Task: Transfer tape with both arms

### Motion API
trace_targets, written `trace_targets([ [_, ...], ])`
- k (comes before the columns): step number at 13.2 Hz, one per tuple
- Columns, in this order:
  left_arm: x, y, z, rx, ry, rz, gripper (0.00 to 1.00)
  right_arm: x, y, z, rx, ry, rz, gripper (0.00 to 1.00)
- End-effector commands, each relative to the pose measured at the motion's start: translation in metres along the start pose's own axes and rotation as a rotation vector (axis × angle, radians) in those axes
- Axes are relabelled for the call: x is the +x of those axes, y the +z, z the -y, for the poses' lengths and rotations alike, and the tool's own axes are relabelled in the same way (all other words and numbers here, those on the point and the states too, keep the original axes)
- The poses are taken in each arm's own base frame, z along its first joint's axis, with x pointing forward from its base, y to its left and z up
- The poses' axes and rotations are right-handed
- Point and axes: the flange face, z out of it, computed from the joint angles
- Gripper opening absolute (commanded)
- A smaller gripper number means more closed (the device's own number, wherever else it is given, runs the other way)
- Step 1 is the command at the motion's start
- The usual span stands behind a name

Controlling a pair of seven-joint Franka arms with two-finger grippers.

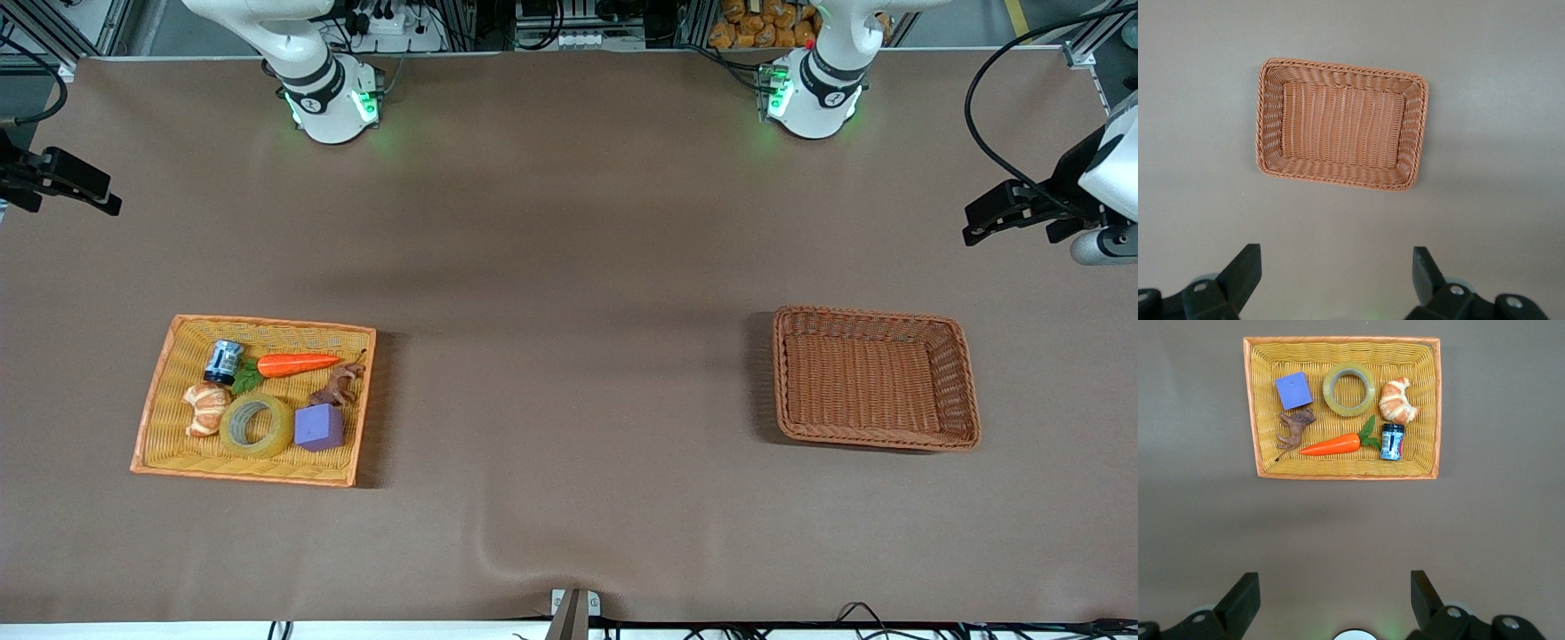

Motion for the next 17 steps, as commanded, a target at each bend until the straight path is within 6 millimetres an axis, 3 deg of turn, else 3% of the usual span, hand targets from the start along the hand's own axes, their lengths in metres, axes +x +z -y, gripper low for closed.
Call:
trace_targets([
  [1,-0.008,-0.011,0.002,0.023,0.011,-0.007,1.0,-0.002,-0.006,0.003,0.011,0.007,-0.01,1.0],
  [8,-0.003,-0.003,0.004,0.017,-0.002,0.008,1.0,0.002,-0.006,0.009,0.01,-0.003,-0.035,1.0],
  [9,-0.003,-0.002,0.003,0.013,-0.004,0.008,1.0,0.002,-0.003,0.017,0.008,-0.02,-0.028,1.0],
  [12,0.0,0.002,0.004,0.009,0.0,0.01,1.0,0.011,0.024,0.032,0.006,-0.054,0.012,1.0],
  [13,0.0,0.0,0.005,0.011,0.011,0.007,1.0,0.021,0.033,0.037,0.004,-0.073,0.004,1.0],
  [17,0.001,0.002,0.006,0.011,0.011,0.01,1.0,0.076,0.101,0.053,-0.001,-0.218,0.01,1.0],
])
